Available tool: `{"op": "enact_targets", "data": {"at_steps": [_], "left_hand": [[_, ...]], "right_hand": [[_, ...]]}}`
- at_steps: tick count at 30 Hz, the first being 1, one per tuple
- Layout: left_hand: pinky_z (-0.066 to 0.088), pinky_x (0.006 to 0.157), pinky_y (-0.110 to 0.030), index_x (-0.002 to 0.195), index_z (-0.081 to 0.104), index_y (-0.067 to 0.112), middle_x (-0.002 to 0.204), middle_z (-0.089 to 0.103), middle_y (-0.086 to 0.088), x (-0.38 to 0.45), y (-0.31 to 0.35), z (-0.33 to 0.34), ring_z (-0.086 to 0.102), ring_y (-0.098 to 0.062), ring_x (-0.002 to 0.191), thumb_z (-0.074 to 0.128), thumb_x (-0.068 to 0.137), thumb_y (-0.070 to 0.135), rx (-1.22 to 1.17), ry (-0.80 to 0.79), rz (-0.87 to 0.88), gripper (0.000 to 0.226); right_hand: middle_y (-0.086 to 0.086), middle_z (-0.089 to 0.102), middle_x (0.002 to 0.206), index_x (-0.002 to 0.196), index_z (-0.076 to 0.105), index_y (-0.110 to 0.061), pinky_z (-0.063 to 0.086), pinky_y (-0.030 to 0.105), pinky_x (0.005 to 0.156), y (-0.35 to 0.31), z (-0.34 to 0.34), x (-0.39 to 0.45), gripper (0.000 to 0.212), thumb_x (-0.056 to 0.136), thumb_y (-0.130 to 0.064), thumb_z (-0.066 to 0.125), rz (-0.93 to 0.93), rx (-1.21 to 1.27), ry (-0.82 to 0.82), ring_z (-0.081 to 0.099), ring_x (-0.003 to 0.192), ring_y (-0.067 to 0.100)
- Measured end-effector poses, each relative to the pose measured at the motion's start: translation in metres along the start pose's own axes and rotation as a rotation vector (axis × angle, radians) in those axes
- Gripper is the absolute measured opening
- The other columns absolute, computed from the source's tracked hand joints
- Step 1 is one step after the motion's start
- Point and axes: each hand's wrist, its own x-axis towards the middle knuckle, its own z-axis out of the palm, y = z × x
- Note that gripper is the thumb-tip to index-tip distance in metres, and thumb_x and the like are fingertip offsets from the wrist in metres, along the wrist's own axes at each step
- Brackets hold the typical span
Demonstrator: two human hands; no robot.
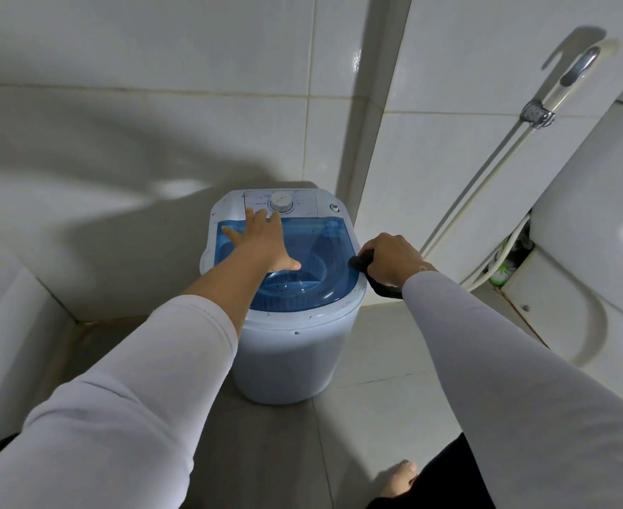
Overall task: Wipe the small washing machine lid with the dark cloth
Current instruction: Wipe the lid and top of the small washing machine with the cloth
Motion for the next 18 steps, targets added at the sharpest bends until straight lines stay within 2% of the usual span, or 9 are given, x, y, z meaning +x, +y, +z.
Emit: {"op": "enact_targets", "data": {"at_steps": [7,12,18], "left_hand": [[0.005,0.111,-0.068,0.153,0.0,0.015,0.162,-0.001,-0.008,-0.007,0.003,0.005,-0.01,-0.028,0.149,0.065,0.081,0.052,-0.019,0.047,0.036,0.104],[0.005,0.111,-0.067,0.153,0.0,0.014,0.162,-0.001,-0.009,-0.011,0.003,0.006,-0.013,-0.029,0.148,0.066,0.08,0.053,-0.035,0.08,0.018,0.106],[0.005,0.111,-0.067,0.153,-0.001,0.014,0.162,-0.003,-0.008,-0.02,-0.003,0.01,-0.014,-0.029,0.148,0.065,0.08,0.055,-0.06,0.095,0.02,0.107]], "right_hand": [[0.012,0.067,0.109,0.112,0.068,-0.012,0.048,0.034,0.079,-0.001,0.004,-0.02,0.03,0.09,-0.029,0.057,0.021,0.013,-0.007,0.062,0.098,0.031],[0.013,0.067,0.108,0.112,0.067,-0.011,0.044,0.031,0.072,-0.005,0.01,-0.035,0.028,0.09,-0.025,0.058,0.04,0.014,-0.003,0.056,0.084,0.026],[0.015,0.066,0.108,0.113,0.065,-0.007,0.046,0.032,0.072,-0.014,0.013,-0.054,0.029,0.088,-0.02,0.058,0.049,0.042,-0.022,0.054,0.083,0.027]]}}
